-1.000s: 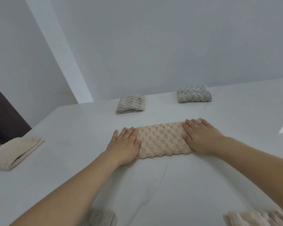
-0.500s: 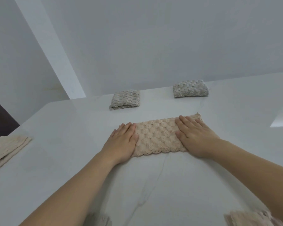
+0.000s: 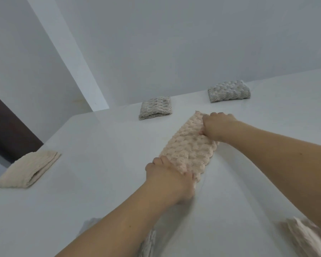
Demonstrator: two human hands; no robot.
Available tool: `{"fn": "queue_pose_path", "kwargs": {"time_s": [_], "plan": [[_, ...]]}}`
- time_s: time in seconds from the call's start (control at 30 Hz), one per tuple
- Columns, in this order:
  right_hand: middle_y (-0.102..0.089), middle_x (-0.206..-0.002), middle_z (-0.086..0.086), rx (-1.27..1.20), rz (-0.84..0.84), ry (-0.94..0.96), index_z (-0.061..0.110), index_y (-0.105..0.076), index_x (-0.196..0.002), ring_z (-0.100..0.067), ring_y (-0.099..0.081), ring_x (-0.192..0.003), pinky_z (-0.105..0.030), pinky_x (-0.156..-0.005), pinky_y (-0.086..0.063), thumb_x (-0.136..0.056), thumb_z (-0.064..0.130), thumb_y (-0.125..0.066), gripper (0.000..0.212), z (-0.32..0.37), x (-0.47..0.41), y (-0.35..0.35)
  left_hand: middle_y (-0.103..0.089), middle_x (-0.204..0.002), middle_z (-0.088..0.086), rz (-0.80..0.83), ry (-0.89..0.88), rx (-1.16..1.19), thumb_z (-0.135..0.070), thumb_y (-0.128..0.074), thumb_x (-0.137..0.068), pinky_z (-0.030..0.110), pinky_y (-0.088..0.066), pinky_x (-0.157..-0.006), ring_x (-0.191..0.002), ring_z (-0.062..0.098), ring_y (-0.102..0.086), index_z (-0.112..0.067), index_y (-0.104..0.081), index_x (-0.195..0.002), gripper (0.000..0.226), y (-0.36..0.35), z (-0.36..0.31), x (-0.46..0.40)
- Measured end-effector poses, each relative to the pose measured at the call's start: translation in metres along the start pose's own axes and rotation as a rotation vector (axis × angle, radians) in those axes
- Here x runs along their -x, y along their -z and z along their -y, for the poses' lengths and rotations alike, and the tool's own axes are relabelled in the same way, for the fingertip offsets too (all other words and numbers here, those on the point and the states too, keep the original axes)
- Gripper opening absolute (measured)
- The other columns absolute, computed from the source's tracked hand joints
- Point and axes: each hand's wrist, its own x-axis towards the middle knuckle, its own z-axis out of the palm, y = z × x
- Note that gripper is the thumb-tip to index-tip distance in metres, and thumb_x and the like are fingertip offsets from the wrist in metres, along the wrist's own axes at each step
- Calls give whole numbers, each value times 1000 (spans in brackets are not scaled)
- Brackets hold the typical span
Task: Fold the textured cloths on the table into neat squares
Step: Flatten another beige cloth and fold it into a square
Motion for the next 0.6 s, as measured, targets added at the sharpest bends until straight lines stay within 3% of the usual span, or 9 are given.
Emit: {"fn": "queue_pose_path", "kwargs": {"time_s": [0.07,0.2,0.33,0.4,0.47,0.6], "plan": [[-50,-124,-8,-177,22,11,17,-49,-125,-28,-47,-116,-39,-93,-41,-96,42,-51,38,10,-3,-2,-17,-150,23,36,-37,50,-41,-22,-101,45,-27,-105,-132,39,-22,-18,-8,-155,61,0,-6,22],[-42,-137,-6,-318,45,103,24,-49,-133,-28,-40,-126,-40,-107,-34,-97,35,-49,38,10,12,-3,-21,-151,11,48,-60,193,-46,-31,-95,41,-25,-111,-139,30,-21,-9,-18,-152,69,4,9,44],[-47,-116,1,-323,-239,315,24,-50,-114,-20,-44,-109,-35,-99,-38,-92,26,-48,22,24,61,5,-36,-135,5,-218,-199,92,-36,-47,-89,35,-31,-107,-127,25,-35,-16,-35,-140,56,-3,40,39],[-49,-100,7,-344,-152,446,25,-46,-99,-17,-47,-95,-32,-87,-43,-92,28,-48,8,31,94,11,-43,-123,2,-333,-272,155,-25,-49,-87,31,-38,-90,-115,24,-45,-17,-44,-127,41,-14,49,32],[-52,-92,8,-305,7,526,24,-47,-91,-18,-50,-90,-32,-81,-44,-91,40,-52,17,35,121,11,-46,-107,0,-459,-309,155,-20,-46,-86,30,-34,-72,-100,23,-50,-18,-49,-107,21,-24,54,26],[-38,-105,9,-101,171,525,26,-42,-98,-15,-33,-102,-29,-93,-35,-70,80,-53,61,32,144,3,-41,-93,-4,-582,-313,102,-14,-42,-88,31,-30,-64,-85,20,-47,-21,-47,-94,10,-36,55,24]]}}
